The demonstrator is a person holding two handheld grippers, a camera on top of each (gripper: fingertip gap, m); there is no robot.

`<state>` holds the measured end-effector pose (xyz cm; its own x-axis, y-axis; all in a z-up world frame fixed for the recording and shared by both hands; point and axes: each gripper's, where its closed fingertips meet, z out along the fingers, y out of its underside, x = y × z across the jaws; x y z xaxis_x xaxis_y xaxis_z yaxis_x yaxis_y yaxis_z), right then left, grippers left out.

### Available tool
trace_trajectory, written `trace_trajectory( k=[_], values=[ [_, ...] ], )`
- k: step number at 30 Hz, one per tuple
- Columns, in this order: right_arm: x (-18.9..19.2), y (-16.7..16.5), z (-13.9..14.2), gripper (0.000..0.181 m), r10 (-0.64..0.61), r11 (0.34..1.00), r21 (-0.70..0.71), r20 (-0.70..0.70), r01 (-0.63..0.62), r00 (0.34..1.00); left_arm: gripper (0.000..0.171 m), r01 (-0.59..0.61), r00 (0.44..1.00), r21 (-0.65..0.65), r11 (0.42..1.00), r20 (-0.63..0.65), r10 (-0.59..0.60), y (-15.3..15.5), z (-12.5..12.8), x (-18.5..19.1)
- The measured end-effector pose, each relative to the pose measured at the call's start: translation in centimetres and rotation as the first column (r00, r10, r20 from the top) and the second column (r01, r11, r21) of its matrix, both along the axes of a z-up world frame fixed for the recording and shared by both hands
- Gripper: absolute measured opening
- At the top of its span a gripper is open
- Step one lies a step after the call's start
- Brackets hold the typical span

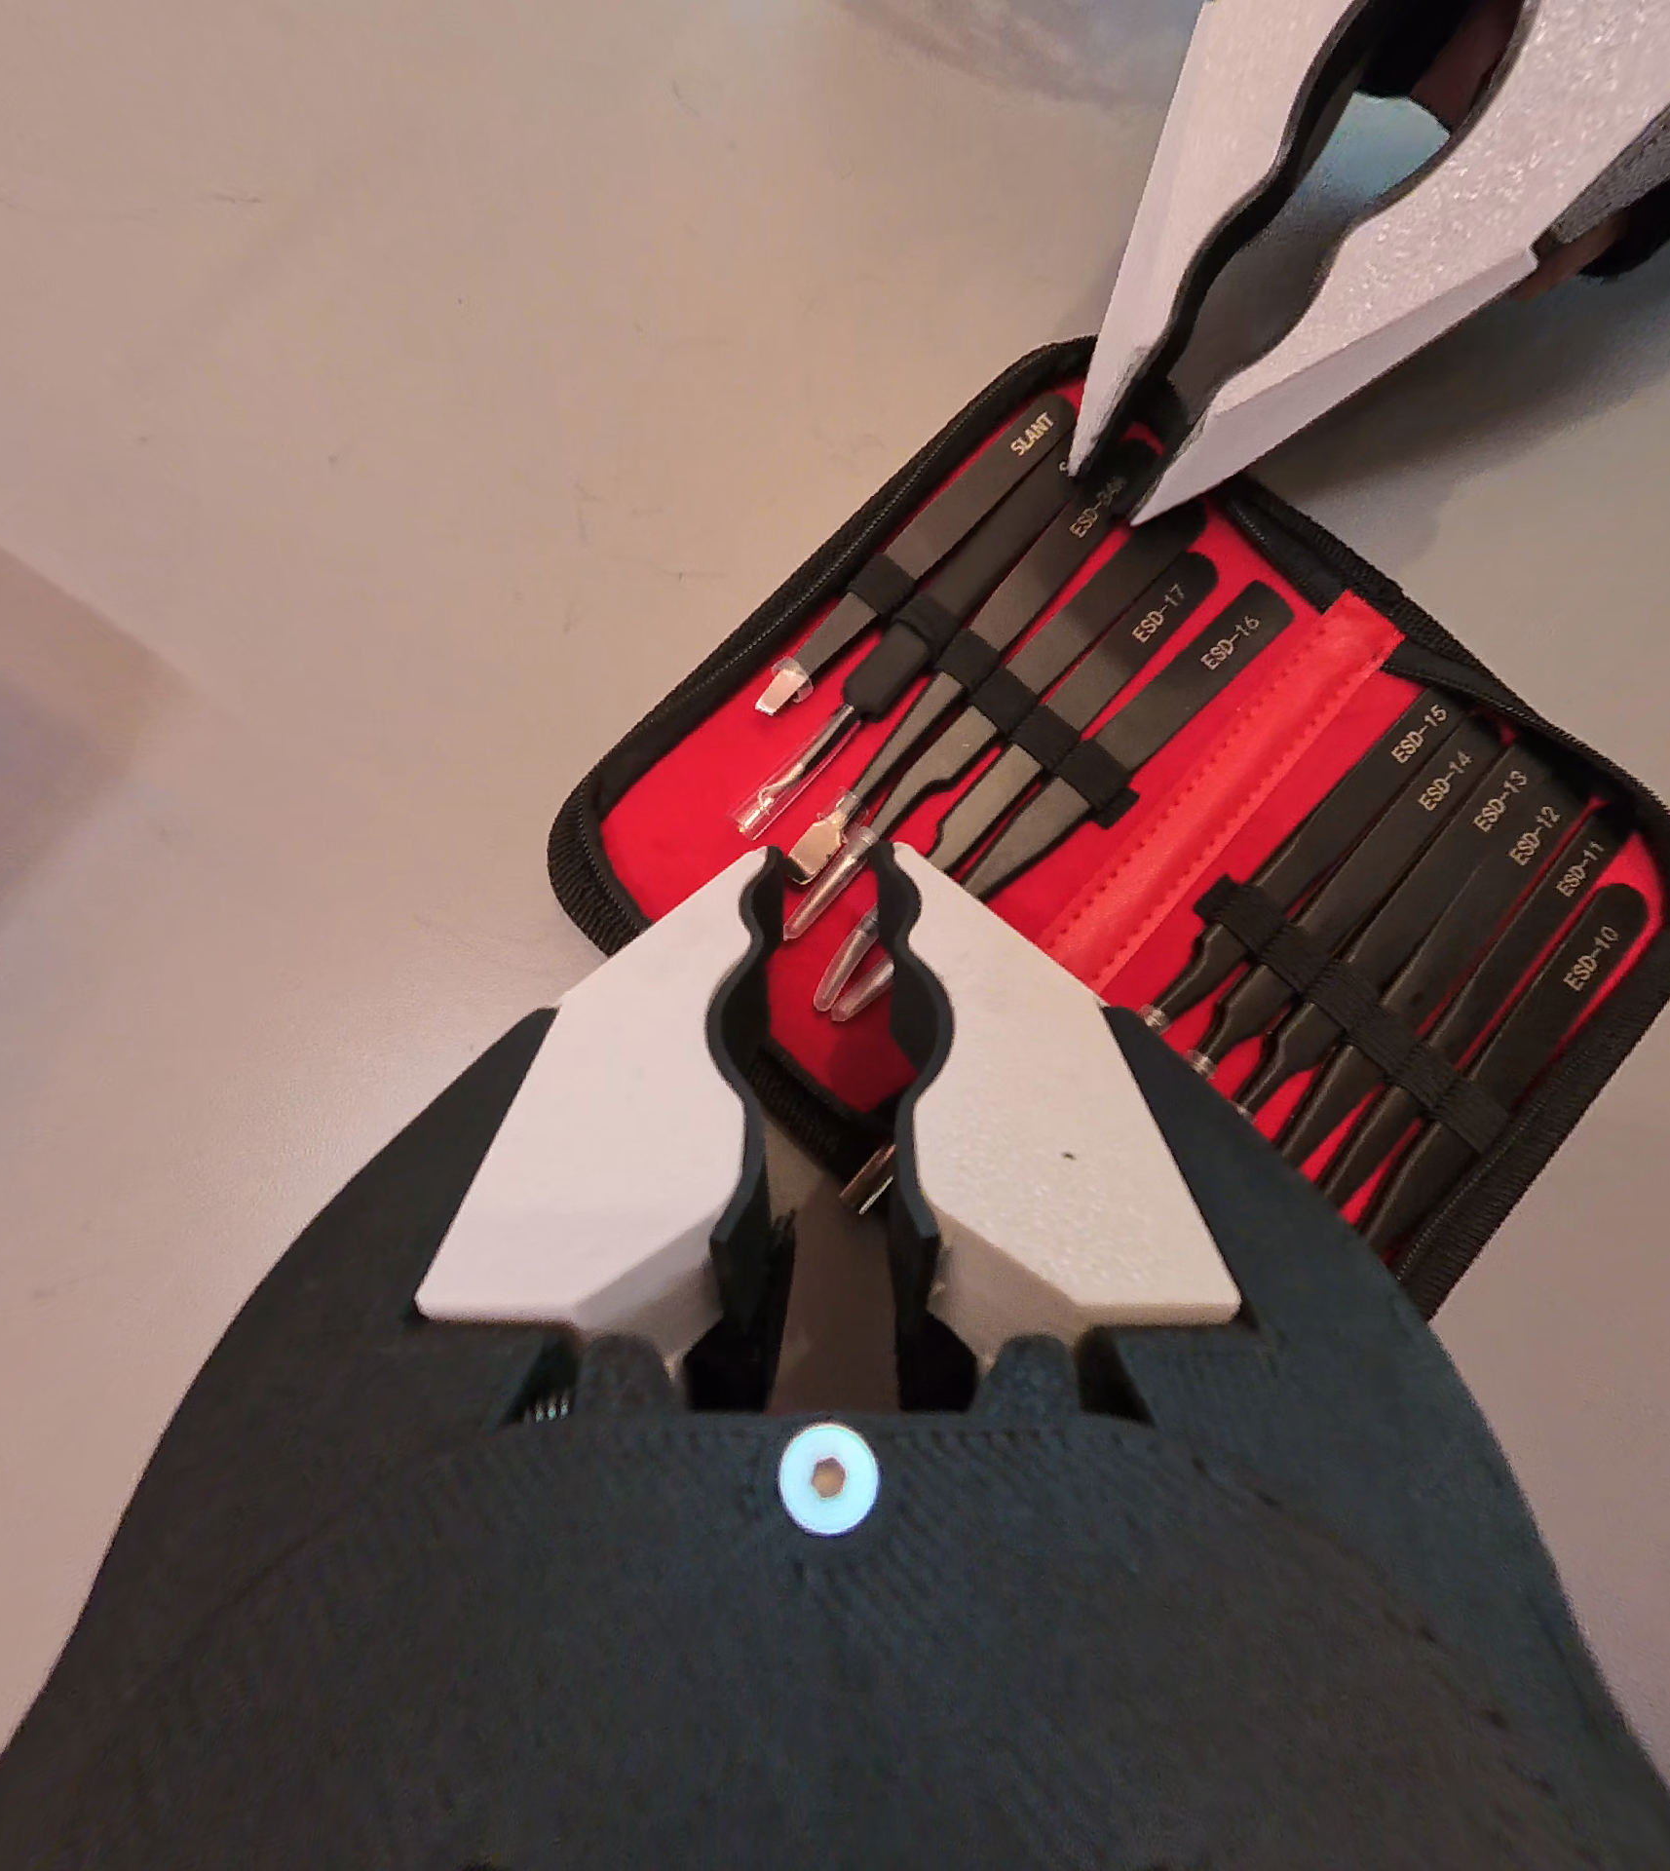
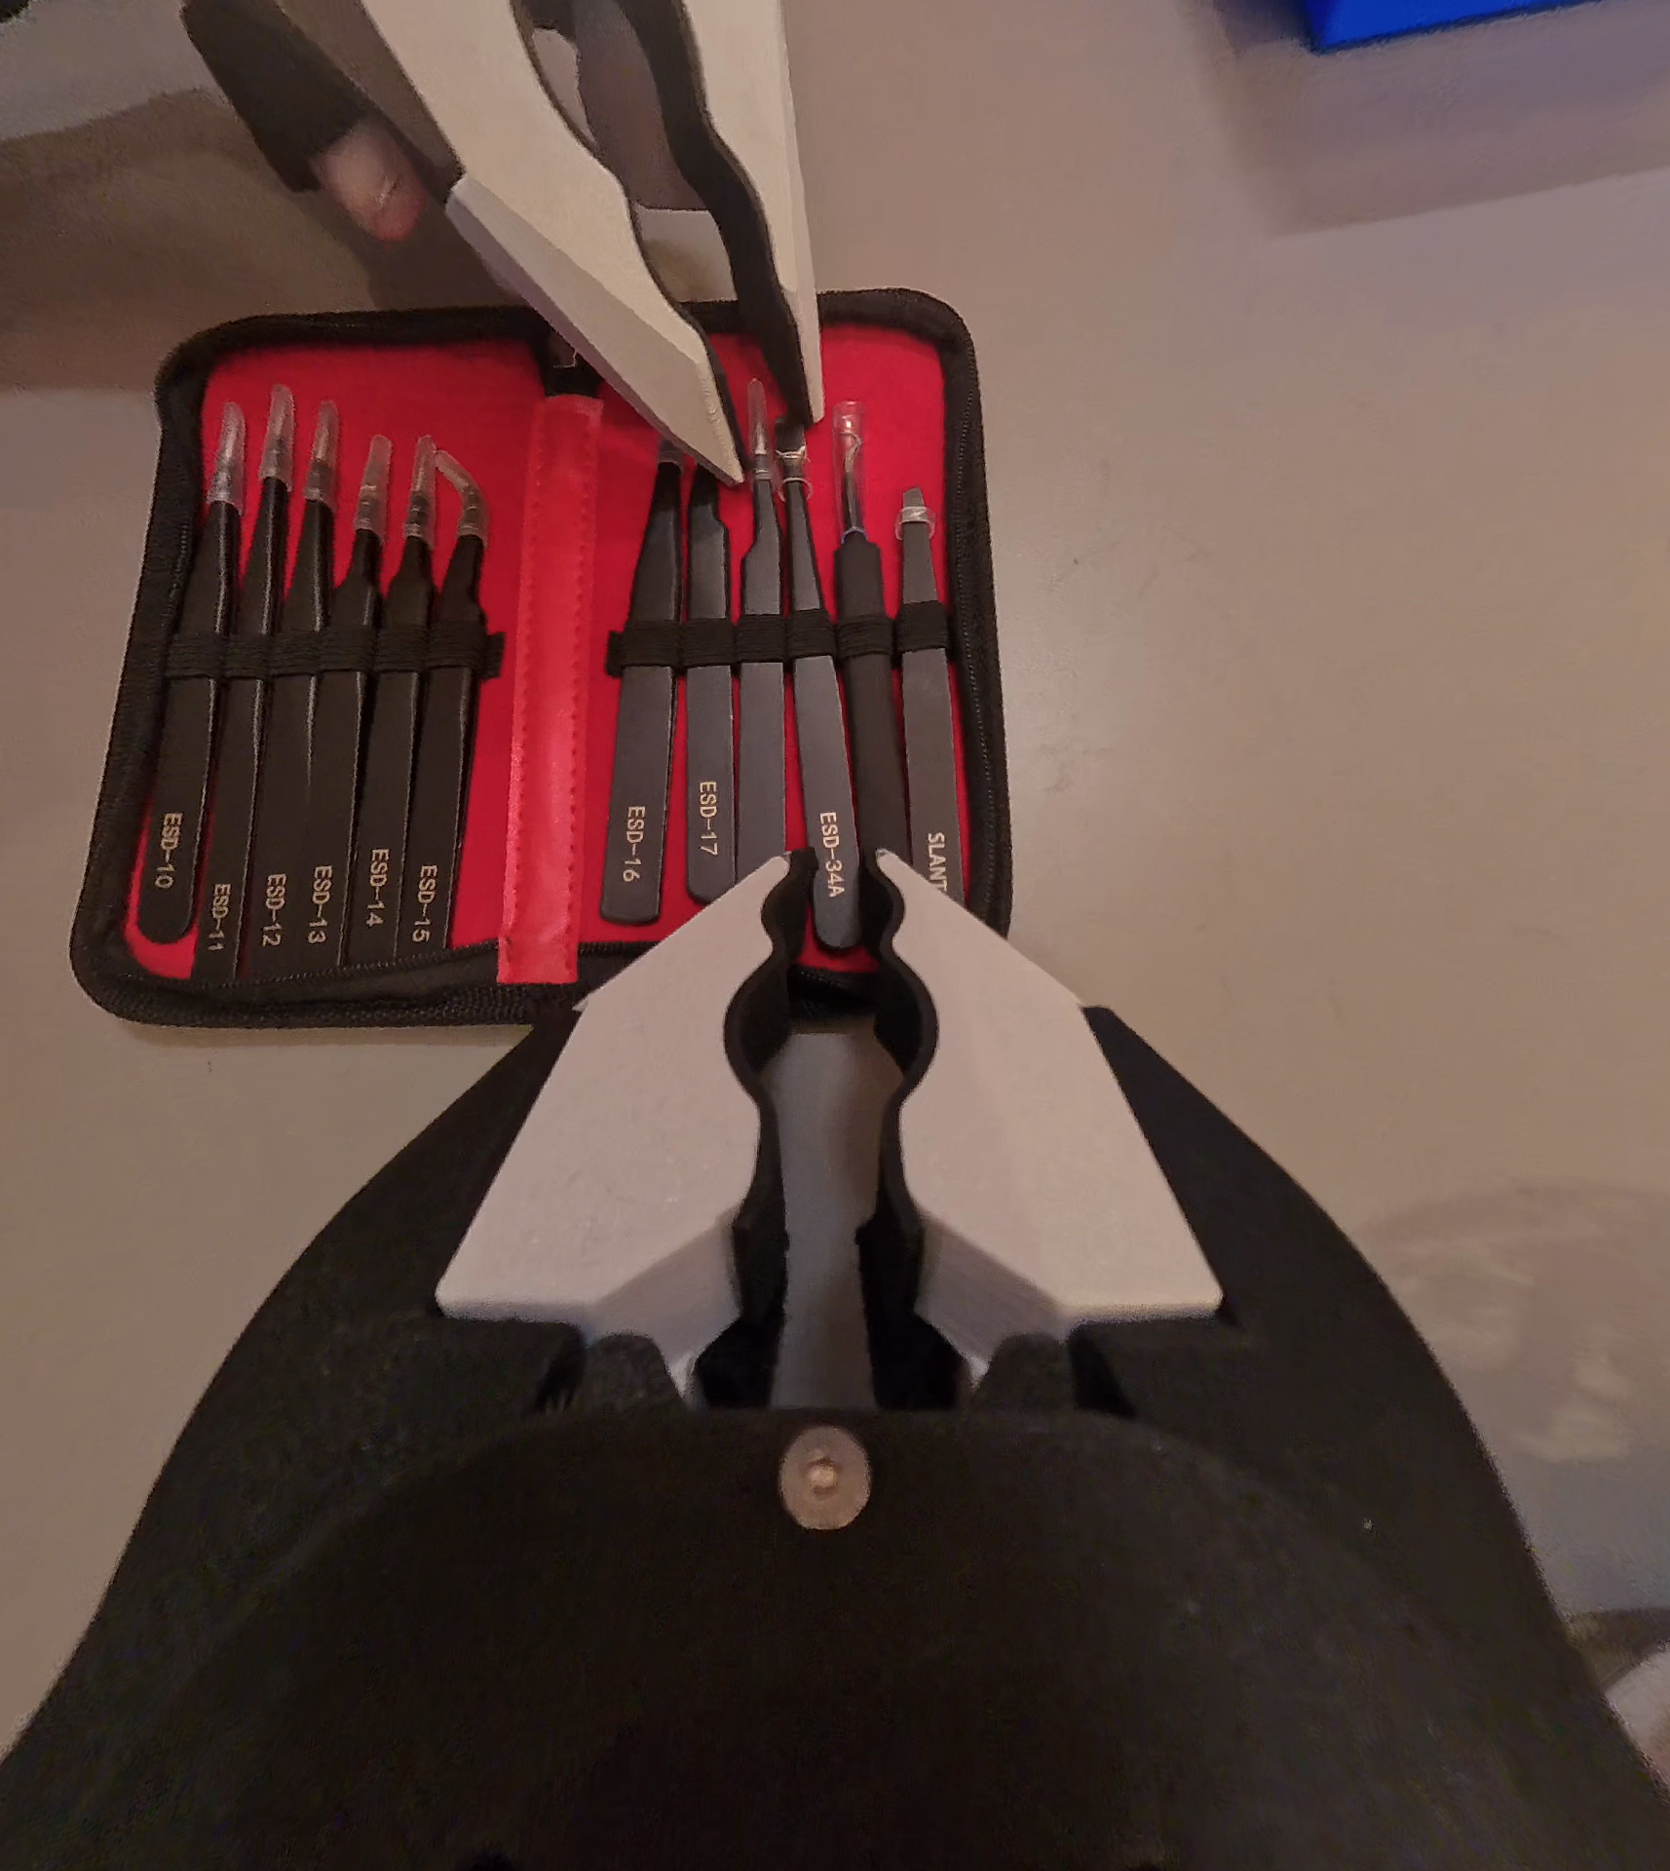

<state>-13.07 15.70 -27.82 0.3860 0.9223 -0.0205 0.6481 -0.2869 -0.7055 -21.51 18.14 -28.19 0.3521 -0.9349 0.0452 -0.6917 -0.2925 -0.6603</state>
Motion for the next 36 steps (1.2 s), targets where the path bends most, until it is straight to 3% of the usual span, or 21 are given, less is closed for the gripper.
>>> trace_trajectory(
  k=[6, 24, 29, 36],
  values=[
    [-0.6, 0.1, -0.1, 0.007, 0.052, 0.997, 0.047, 0.045, -0.054, 0.998, 0.016, -0.008, 0.999, -0.019, 1.0, 0.034, 0.009, 0.0, 0.0, 0.1],
    [0.3, -0.4, -0.2, 0.004, 0.04, 0.998, 0.04, 0.074, -0.043, 0.996, 0.019, 0.031, 0.993, -0.02, 0.999, 0.118, -0.029, -0.6, 0.1, 1.3],
    [0.7, -0.8, -0.2, 0.004, 0.028, 0.999, 0.027, 0.089, -0.03, 0.996, 0.029, 0.045, 0.993, -0.015, 0.999, 0.111, -0.043, -0.8, 0.3, 1.2],
    [0.7, -0.8, -0.2, 0.004, 0.028, 0.999, 0.022, 0.086, -0.029, 0.996, 0.03, 0.054, 0.994, -0.015, 0.998, 0.098, -0.053, -1.1, 0.2, 1.0]
  ],
)
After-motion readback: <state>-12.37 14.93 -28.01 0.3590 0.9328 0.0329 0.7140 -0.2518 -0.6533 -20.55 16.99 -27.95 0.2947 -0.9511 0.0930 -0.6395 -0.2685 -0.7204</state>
